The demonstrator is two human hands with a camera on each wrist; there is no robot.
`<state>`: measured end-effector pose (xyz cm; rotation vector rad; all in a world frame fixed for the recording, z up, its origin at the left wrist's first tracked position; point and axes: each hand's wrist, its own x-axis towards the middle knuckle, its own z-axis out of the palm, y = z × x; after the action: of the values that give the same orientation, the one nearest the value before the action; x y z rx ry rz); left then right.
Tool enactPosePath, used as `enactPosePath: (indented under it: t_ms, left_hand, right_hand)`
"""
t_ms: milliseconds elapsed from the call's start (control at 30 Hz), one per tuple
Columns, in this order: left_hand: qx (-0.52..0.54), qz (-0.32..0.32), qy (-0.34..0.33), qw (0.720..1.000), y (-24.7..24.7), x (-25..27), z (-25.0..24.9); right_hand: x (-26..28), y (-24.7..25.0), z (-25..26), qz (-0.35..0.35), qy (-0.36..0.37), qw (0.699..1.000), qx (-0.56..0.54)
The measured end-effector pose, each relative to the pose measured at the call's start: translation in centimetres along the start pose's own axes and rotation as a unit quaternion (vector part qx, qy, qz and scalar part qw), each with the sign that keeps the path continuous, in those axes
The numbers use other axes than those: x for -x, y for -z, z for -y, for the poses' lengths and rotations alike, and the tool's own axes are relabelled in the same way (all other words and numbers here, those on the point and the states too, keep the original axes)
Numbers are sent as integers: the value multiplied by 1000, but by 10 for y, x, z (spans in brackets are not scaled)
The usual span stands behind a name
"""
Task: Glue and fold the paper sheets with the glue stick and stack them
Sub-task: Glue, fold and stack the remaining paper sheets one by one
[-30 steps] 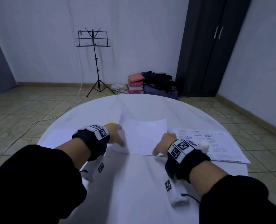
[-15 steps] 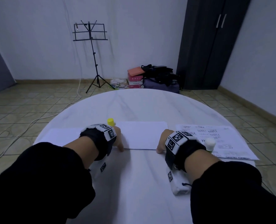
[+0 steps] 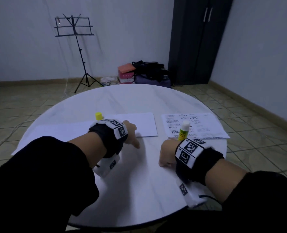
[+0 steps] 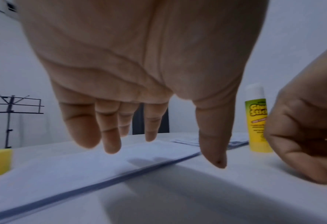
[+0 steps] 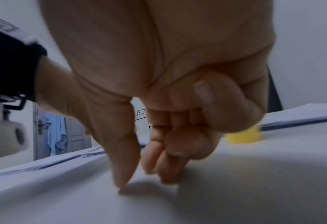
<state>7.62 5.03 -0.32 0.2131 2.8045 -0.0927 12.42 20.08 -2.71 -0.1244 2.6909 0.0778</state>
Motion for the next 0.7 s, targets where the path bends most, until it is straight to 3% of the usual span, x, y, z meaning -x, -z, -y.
enactPosePath:
  t_ms: [167,300,433,700]
  left_hand:
    - [21,4,-71,997,10,-5,-48]
    - [75,-7,-93,993,24,-27,-73]
    - [99,-32,-94,990,36,-56,-91]
    - [40,-16,-71,997,31,-105,-114]
  right_hand:
    - [27,1,-64,62,19,995,-71]
    - [20,6,-111,39,-33,996,-78]
    - [1,22,-141,-24,-64,998,-14]
    - [-38,22,-165,-21,-64,998,-1]
